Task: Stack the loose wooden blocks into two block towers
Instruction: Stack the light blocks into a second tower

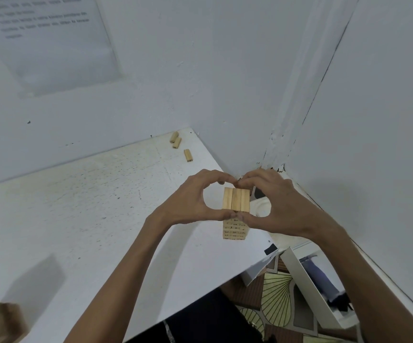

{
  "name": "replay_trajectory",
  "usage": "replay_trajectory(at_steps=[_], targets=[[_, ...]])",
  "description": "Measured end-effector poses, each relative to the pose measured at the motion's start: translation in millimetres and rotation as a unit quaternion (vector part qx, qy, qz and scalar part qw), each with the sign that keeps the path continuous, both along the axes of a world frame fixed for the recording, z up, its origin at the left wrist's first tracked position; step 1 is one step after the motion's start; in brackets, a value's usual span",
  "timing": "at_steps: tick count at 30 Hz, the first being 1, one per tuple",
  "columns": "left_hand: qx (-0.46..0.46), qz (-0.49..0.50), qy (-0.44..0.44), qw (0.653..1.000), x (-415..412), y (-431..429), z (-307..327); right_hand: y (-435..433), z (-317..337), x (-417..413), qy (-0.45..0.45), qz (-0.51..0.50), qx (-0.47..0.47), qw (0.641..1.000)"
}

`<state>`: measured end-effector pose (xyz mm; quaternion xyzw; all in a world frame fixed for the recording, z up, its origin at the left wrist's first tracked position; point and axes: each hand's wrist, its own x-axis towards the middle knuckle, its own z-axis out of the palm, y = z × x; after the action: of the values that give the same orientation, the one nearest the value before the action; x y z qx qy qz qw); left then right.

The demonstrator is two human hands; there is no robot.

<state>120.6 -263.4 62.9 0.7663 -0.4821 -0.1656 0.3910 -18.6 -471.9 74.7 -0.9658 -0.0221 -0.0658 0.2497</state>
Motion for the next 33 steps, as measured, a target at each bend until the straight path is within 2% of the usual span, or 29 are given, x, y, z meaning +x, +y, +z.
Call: replay_trajectory(at_steps=[13, 18, 22, 27, 33], targets=[[0.027, 0.018, -0.008, 0.999, 4, 24, 9, 1, 13, -3, 0.001, -0.003, -0.064, 0.998], [0.015, 0.08, -0.035, 0.996, 1, 35, 15, 18, 26, 1, -0.037, -0.005, -0.069, 0.997], [0.0, 0.152, -0.049, 0.987, 8, 58, 15, 45, 40, 11, -0.112, -0.01, -0.088, 0.99], [-0.013, 0.272, -0.079, 0.959, 23, 91, 10, 106, 55, 30, -0.177, -0.07, -0.051, 0.98], [-0.001, 0.326, -0.087, 0.941, 55, 110, 7, 162, 27, 72, -0.147, -0.143, 0.042, 0.978]])
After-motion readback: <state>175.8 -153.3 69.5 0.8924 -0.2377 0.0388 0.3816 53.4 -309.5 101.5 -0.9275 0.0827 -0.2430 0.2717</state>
